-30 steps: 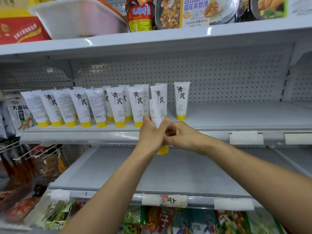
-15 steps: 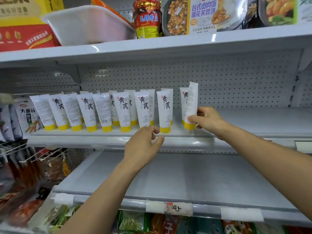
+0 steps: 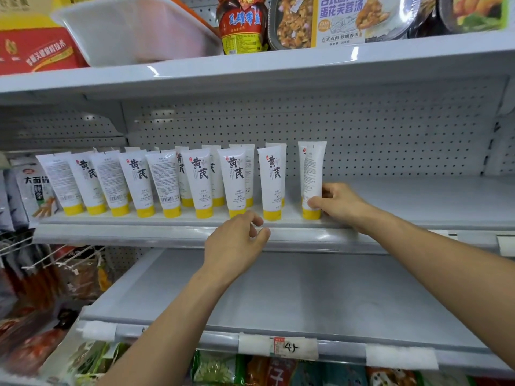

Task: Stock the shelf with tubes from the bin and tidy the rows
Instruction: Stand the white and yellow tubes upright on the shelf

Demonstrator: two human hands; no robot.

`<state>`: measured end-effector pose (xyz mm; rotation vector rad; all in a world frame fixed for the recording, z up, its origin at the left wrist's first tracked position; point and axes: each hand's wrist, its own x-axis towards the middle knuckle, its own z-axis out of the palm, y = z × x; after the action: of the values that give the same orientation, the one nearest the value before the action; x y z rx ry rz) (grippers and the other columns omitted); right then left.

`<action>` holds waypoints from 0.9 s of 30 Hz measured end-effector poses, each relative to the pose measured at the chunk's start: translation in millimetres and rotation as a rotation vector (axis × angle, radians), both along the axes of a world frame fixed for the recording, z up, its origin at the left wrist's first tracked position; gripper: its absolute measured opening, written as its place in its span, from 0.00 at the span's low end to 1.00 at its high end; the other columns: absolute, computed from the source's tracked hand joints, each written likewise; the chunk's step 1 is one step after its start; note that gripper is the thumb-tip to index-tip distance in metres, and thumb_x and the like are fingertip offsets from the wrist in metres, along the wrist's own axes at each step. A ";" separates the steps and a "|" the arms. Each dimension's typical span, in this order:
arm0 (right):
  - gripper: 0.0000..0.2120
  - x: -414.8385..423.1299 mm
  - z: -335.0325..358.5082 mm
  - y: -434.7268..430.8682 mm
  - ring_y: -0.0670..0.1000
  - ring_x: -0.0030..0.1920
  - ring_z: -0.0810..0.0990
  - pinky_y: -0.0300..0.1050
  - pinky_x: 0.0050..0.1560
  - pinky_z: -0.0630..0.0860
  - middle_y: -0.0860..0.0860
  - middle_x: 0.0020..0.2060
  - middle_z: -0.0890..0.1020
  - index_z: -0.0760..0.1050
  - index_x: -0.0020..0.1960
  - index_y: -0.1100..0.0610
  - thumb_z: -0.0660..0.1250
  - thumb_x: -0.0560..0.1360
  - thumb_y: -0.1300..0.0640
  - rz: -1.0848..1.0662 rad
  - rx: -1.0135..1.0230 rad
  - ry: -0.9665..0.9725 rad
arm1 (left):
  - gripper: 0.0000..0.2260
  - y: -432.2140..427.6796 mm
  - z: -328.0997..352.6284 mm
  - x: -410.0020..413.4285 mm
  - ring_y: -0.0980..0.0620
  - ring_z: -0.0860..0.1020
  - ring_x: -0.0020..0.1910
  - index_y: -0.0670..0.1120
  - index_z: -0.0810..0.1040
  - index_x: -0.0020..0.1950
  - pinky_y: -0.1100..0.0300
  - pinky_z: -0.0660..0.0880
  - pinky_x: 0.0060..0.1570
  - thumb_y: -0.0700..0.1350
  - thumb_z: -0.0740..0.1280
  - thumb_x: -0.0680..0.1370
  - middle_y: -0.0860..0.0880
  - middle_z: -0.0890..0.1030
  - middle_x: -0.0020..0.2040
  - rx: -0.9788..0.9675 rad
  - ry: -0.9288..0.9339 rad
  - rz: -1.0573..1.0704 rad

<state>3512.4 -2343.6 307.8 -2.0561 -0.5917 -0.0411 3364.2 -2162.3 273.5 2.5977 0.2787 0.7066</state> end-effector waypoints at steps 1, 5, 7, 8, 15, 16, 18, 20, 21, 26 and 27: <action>0.19 -0.4 0.3 -0.1 0.53 0.56 0.80 0.42 0.52 0.74 0.55 0.58 0.81 0.74 0.65 0.61 0.67 0.75 0.61 0.001 -0.007 0.000 | 0.09 -0.9 -0.5 0.1 0.54 0.77 0.48 0.56 0.74 0.55 0.55 0.75 0.49 0.56 0.62 0.77 0.57 0.79 0.46 -0.004 0.002 -0.005; 0.19 -7.7 1.9 -3.0 0.52 0.57 0.79 0.43 0.57 0.74 0.54 0.58 0.81 0.74 0.65 0.61 0.68 0.75 0.60 0.002 -0.036 -0.004 | 0.09 -5.7 -0.9 -3.1 0.54 0.77 0.48 0.56 0.74 0.55 0.55 0.75 0.49 0.56 0.62 0.77 0.58 0.79 0.46 -0.015 0.003 -0.022; 0.20 -17.5 -0.2 -9.3 0.51 0.55 0.79 0.43 0.57 0.74 0.53 0.57 0.80 0.73 0.66 0.60 0.68 0.75 0.57 -0.033 -0.054 -0.047 | 0.09 -9.1 -0.4 -7.1 0.55 0.77 0.48 0.56 0.75 0.55 0.55 0.75 0.49 0.56 0.62 0.77 0.58 0.79 0.47 -0.017 -0.011 -0.036; 0.21 -23.9 -2.3 -13.6 0.51 0.55 0.78 0.44 0.57 0.73 0.53 0.57 0.79 0.71 0.67 0.59 0.68 0.75 0.56 -0.065 -0.060 -0.087 | 0.10 -10.9 -0.5 -10.7 0.55 0.76 0.49 0.56 0.75 0.56 0.54 0.76 0.49 0.56 0.62 0.77 0.57 0.78 0.47 -0.011 -0.021 -0.044; 0.17 -87.2 -29.4 -42.0 0.47 0.52 0.76 0.46 0.58 0.74 0.48 0.54 0.78 0.72 0.64 0.53 0.65 0.75 0.57 -0.054 -0.158 -0.406 | 0.10 -16.3 -23.6 -50.3 0.56 0.76 0.47 0.54 0.76 0.58 0.54 0.76 0.49 0.54 0.64 0.78 0.57 0.77 0.48 -0.029 -0.059 -0.062; 0.17 -96.5 -36.3 -41.2 0.47 0.52 0.76 0.47 0.58 0.74 0.48 0.53 0.78 0.72 0.63 0.53 0.66 0.75 0.57 -0.020 -0.175 -0.419 | 0.10 -16.3 -31.8 -56.8 0.55 0.76 0.47 0.53 0.76 0.58 0.53 0.76 0.50 0.54 0.65 0.78 0.57 0.77 0.48 -0.048 -0.045 -0.055; 0.16 -114.0 -52.9 -34.3 0.47 0.52 0.77 0.49 0.58 0.75 0.47 0.53 0.78 0.73 0.62 0.53 0.66 0.75 0.57 0.051 -0.203 -0.434 | 0.11 -15.9 -51.4 -72.4 0.55 0.76 0.47 0.53 0.76 0.59 0.53 0.76 0.50 0.54 0.65 0.78 0.56 0.77 0.48 -0.076 -0.001 -0.038; 0.16 -131.9 -70.4 -20.4 0.47 0.53 0.77 0.49 0.57 0.75 0.46 0.54 0.78 0.73 0.62 0.52 0.67 0.75 0.57 0.122 -0.239 -0.411 | 0.13 -11.2 -71.8 -91.4 0.54 0.77 0.48 0.53 0.75 0.60 0.54 0.77 0.50 0.55 0.64 0.78 0.56 0.78 0.49 -0.094 0.053 -0.023; 0.16 -140.4 -80.8 -10.6 0.47 0.53 0.77 0.48 0.57 0.75 0.46 0.54 0.78 0.73 0.62 0.52 0.67 0.75 0.57 0.153 -0.261 -0.391 | 0.13 -5.8 -82.5 -102.4 0.54 0.77 0.48 0.53 0.75 0.61 0.53 0.77 0.50 0.55 0.64 0.78 0.56 0.78 0.49 -0.107 0.078 -0.017; 0.14 -178.4 -132.4 59.5 0.46 0.52 0.76 0.45 0.57 0.74 0.45 0.54 0.77 0.74 0.62 0.52 0.67 0.76 0.55 0.353 -0.333 -0.279 | 0.10 55.2 -138.0 -159.8 0.52 0.77 0.46 0.52 0.76 0.56 0.56 0.75 0.45 0.54 0.65 0.77 0.55 0.77 0.45 -0.121 0.214 0.079; 0.14 -185.6 -142.7 78.3 0.45 0.53 0.76 0.45 0.57 0.74 0.45 0.54 0.77 0.74 0.62 0.52 0.66 0.76 0.55 0.400 -0.362 -0.261 | 0.09 73.3 -150.0 -172.6 0.51 0.77 0.45 0.52 0.76 0.55 0.57 0.73 0.44 0.53 0.65 0.77 0.55 0.76 0.43 -0.126 0.244 0.110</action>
<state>3326.8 -2265.4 165.1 -2.2541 -1.2396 0.0355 3191.6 -2089.0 123.5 2.5618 0.5266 0.3923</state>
